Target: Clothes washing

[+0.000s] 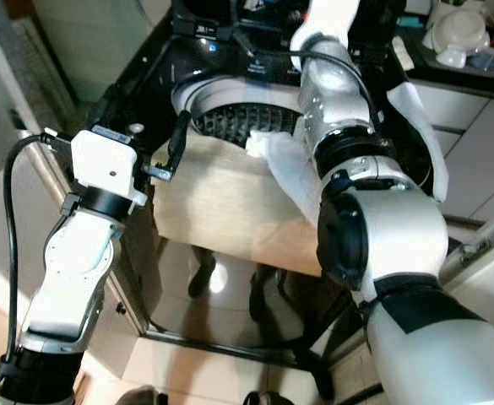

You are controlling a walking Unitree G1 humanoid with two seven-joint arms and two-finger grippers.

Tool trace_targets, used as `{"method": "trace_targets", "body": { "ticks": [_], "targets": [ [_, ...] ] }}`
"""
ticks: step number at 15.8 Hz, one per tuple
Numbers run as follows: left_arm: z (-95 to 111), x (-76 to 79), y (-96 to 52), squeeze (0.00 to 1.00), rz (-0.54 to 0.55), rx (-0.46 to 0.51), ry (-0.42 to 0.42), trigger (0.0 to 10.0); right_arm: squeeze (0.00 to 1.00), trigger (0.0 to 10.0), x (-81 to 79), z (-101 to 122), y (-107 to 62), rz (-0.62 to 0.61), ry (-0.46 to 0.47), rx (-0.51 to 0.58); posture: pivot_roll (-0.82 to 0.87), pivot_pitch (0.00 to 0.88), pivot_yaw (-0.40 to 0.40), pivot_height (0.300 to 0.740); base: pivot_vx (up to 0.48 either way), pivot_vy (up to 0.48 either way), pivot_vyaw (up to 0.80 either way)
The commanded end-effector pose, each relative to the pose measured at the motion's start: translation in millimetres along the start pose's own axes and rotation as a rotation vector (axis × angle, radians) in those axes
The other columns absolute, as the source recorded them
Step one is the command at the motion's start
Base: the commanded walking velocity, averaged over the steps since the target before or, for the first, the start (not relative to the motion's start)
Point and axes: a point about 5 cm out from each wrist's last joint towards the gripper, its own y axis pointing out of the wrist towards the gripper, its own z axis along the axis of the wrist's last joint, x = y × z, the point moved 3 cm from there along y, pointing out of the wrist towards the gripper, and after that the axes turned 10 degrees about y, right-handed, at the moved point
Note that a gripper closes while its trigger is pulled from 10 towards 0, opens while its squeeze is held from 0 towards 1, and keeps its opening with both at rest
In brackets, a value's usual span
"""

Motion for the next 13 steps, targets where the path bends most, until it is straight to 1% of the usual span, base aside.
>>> {"method": "trace_targets", "body": {
  "ticks": [1,2,3,4,5,6,7,8,9,10,11,12,13],
  "targets": [
    [-4.3,2.2,-3.0,0.00,-0.014,-0.025,-0.009,10.0,0.00,10.0,8.3,-7.3,-10.6,0.071,-0.033,0.025,0.11,0.000,-0.067,0.740,0.000,0.000,0.00],
    [-6.8,3.4,-1.4,0.00,-0.026,-0.025,-0.015,10.0,0.00,10.0,31.3,-9.4,-27.8,0.027,-0.018,0.100,0.09,0.000,-0.062,0.740,0.000,0.000,0.00],
    [-7.0,3.7,-0.6,0.00,-0.030,-0.023,-0.016,10.0,0.00,10.0,39.6,-10.6,-34.1,-0.004,-0.014,0.123,0.09,0.000,-0.059,0.740,0.000,0.000,0.00],
    [-4.8,4.8,4.9,0.00,-0.042,-0.004,-0.020,10.0,0.00,10.0,49.2,-33.8,-81.0,-0.070,-0.160,0.211,0.06,0.000,-0.045,0.740,0.000,0.000,0.00],
    [-4.8,5.3,5.7,0.00,-0.046,-0.002,-0.020,10.0,0.00,10.0,45.0,-42.2,-93.7,-0.058,-0.194,0.212,0.05,0.000,-0.038,0.740,0.000,0.000,0.00],
    [-4.9,6.3,5.9,0.00,-0.053,-0.001,-0.023,10.0,0.00,10.0,32.8,-54.3,-114.9,-0.002,-0.223,0.202,0.03,0.000,-0.028,0.740,0.000,0.000,0.00],
    [-4.3,7.4,5.7,0.00,-0.061,0.001,-0.025,10.0,0.00,10.0,28.2,-52.7,-133.8,0.004,-0.227,0.216,0.03,0.000,-0.022,0.740,0.000,0.000,0.00],
    [-3.5,8.5,5.0,0.00,-0.070,0.005,-0.022,10.0,0.00,10.0,27.8,-48.6,-153.2,0.000,-0.233,0.227,0.03,0.000,-0.022,0.740,0.000,0.000,0.00],
    [-3.1,8.6,4.0,0.00,-0.073,0.006,-0.021,10.0,0.00,10.0,30.2,-50.8,-170.9,0.004,-0.252,0.205,0.02,0.011,-0.021,0.740,0.000,0.000,0.00],
    [-3.2,8.2,3.4,0.00,-0.073,0.005,-0.021,10.0,0.00,10.0,32.3,-55.7,-179.9,0.008,-0.264,0.172,0.02,0.018,-0.022,0.740,0.000,0.000,0.00],
    [-3.6,7.3,2.0,0.00,-0.071,0.002,-0.021,10.0,0.00,10.0,36.9,-72.1,-200.2,0.027,-0.296,0.098,0.02,0.022,-0.024,0.740,0.000,0.000,0.00],
    [-3.5,7.2,1.3,0.00,-0.068,0.002,-0.022,10.0,0.00,10.0,42.6,-96.4,-217.5,0.036,-0.329,0.000,0.02,0.027,-0.030,0.740,0.000,0.000,0.00],
    [-3.6,7.3,0.9,0.00,-0.066,0.000,-0.022,10.0,0.00,10.0,45.4,-109.3,-223.2,0.042,-0.348,-0.040,0.03,0.026,-0.031,0.740,0.000,0.000,0.00]
  ]
}}
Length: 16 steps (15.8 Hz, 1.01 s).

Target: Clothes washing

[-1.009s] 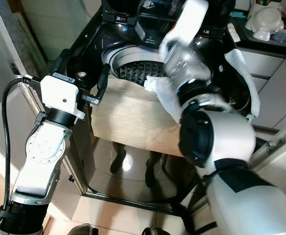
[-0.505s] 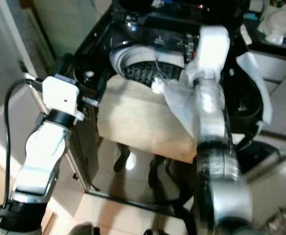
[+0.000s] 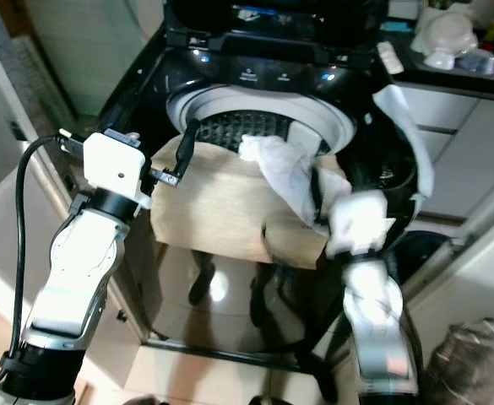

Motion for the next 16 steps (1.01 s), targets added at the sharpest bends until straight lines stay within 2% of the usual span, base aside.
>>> {"method": "trace_targets", "body": {
  "ticks": [1,3,7,8,9,10,11,13,14,15,16],
  "targets": [
    [4.5,-0.4,0.3,0.00,0.002,0.013,0.006,10.0,0.00,10.0,-6.7,-20.5,-3.8,0.034,-0.034,-0.074,0.05,0.028,-0.035,0.740,0.000,0.000,0.00],
    [4.2,-3.6,-1.7,0.00,0.016,0.006,0.017,10.0,0.00,10.0,-20.2,-40.0,2.4,0.071,-0.031,-0.135,0.07,0.028,-0.042,0.740,0.000,0.000,0.00],
    [4.2,-7.9,-4.4,0.00,0.036,-0.003,0.031,10.0,0.00,10.0,-35.6,-62.7,14.3,0.080,-0.019,-0.196,0.11,0.027,-0.054,0.740,0.000,0.000,0.00],
    [4.2,-9.4,-5.4,0.00,0.044,-0.006,0.038,10.0,0.00,10.0,-46.0,-71.0,23.0,0.091,-0.026,-0.215,0.13,0.027,-0.057,0.740,0.000,0.000,0.00],
    [4.3,-9.5,-5.5,0.00,0.045,-0.007,0.040,10.0,0.00,10.0,-48.1,-72.7,25.5,0.094,-0.032,-0.219,0.13,0.027,-0.057,0.740,0.000,0.000,0.00],
    [4.7,-11.3,-5.2,0.00,0.055,-0.007,0.043,10.0,0.00,10.0,-50.4,-74.8,38.8,0.082,-0.072,-0.226,0.14,0.023,-0.064,0.740,0.000,0.000,0.00],
    [5.1,-12.1,-4.8,0.00,0.058,-0.006,0.047,10.0,0.00,10.0,-47.4,-64.6,57.2,0.054,-0.106,-0.187,0.15,0.020,-0.067,0.740,0.000,0.000,0.00],
    [5.4,-13.4,-4.6,0.00,0.065,-0.006,0.051,10.0,0.00,10.0,-38.3,-29.6,96.0,-0.004,-0.144,-0.051,0.15,0.020,-0.069,0.740,0.000,0.000,0.00],
    [5.8,-11.5,-3.4,0.00,0.066,-0.007,0.047,10.0,0.00,10.0,-30.2,8.1,130.9,-0.061,-0.158,0.060,0.15,0.022,-0.068,0.740,0.000,0.000,0.00],
    [5.8,-10.9,-3.3,0.00,0.065,-0.006,0.046,10.0,0.00,10.0,-28.8,16.4,137.6,-0.072,-0.157,0.082,0.15,0.022,-0.068,0.740,0.000,0.000,0.00],
    [5.6,-10.2,-2.9,0.00,0.062,-0.007,0.043,10.0,0.00,10.0,-25.9,41.6,155.1,-0.094,-0.153,0.140,0.14,0.023,-0.064,0.740,0.000,0.000,0.00]
  ]
}}
